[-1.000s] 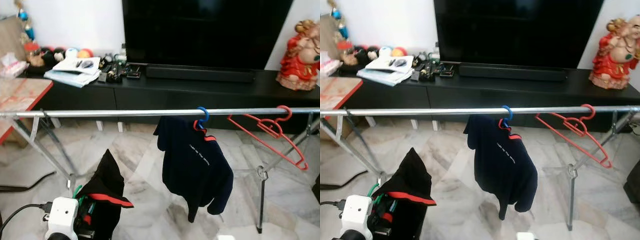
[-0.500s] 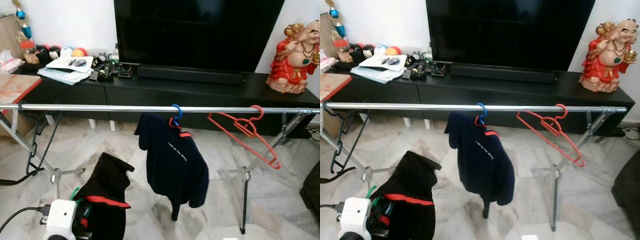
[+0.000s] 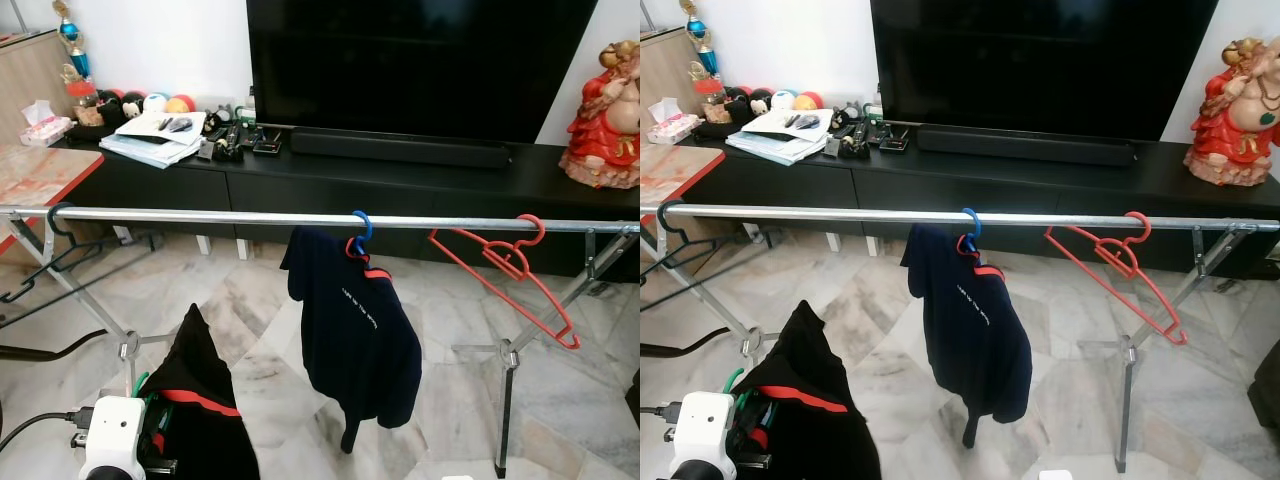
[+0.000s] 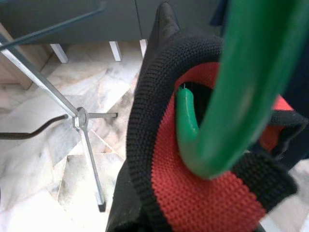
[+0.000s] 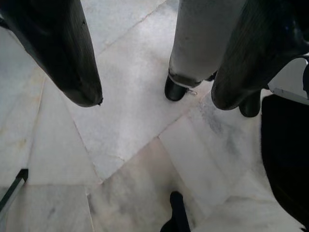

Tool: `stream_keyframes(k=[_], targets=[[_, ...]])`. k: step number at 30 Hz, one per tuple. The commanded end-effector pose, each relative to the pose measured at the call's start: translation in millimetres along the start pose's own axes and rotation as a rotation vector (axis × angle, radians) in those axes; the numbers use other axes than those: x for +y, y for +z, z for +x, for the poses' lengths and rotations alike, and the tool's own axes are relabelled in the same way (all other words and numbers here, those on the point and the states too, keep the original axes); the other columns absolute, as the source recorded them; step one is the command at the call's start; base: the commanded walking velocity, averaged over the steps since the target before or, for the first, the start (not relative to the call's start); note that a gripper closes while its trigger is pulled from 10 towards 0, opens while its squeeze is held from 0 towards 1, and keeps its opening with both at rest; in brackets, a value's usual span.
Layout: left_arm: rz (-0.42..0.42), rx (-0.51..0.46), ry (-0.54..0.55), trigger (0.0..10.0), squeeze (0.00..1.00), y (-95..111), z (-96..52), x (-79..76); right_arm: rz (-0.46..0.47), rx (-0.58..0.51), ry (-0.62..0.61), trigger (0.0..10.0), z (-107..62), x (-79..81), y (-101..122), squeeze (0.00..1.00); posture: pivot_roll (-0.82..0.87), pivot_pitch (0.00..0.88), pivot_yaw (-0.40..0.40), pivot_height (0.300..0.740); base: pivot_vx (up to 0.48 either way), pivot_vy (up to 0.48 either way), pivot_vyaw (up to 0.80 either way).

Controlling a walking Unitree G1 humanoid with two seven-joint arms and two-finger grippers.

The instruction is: Hang hanger

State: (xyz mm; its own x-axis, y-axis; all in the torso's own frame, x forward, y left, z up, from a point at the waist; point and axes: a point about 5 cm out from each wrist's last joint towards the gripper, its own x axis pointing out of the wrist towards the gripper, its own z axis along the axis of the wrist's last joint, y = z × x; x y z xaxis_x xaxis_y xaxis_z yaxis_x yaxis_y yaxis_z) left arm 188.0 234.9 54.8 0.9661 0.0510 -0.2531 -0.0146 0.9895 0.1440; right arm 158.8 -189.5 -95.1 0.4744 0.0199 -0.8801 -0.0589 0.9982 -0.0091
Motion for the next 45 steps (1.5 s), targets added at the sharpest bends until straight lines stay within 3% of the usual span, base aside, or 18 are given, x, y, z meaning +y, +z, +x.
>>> stream_keyframes(k=[1, 9, 34, 45], targets=[[-0.006, -0.031, 0.004, 10.0, 0.00, 6, 1.0, 1.1, -0.004, -0.006, 0.005, 10.0, 0.7, 3.9, 2, 0.00, 0.05, 0.037, -0.017, 0.721, 0.285, 0.000, 0.00], [-0.009, -0.037, -0.012, 10.0, 0.00, 7, 1.2, -1.7, -0.002, -0.010, 0.014, 10.0, 1.8, 10.7, 4, 0.00, 0.05, 0.042, -0.022, 0.721, 0.305, 0.000, 0.00], [0.003, -0.058, -0.013, 10.0, 0.00, 11, 5.7, 1.5, 0.010, -0.013, 0.014, 10.0, 1.1, 7.3, 3, 0.00, 0.06, 0.044, -0.032, 0.721, 0.337, 0.000, 0.00], [0.037, -0.091, -0.041, 10.0, 0.00, 20, 11.2, 11.2, 0.006, -0.014, 0.018, 10.0, 1.1, 7.3, 3, 0.00, 0.06, 0.037, -0.033, 0.721, 0.000, 0.000, 0.00]])
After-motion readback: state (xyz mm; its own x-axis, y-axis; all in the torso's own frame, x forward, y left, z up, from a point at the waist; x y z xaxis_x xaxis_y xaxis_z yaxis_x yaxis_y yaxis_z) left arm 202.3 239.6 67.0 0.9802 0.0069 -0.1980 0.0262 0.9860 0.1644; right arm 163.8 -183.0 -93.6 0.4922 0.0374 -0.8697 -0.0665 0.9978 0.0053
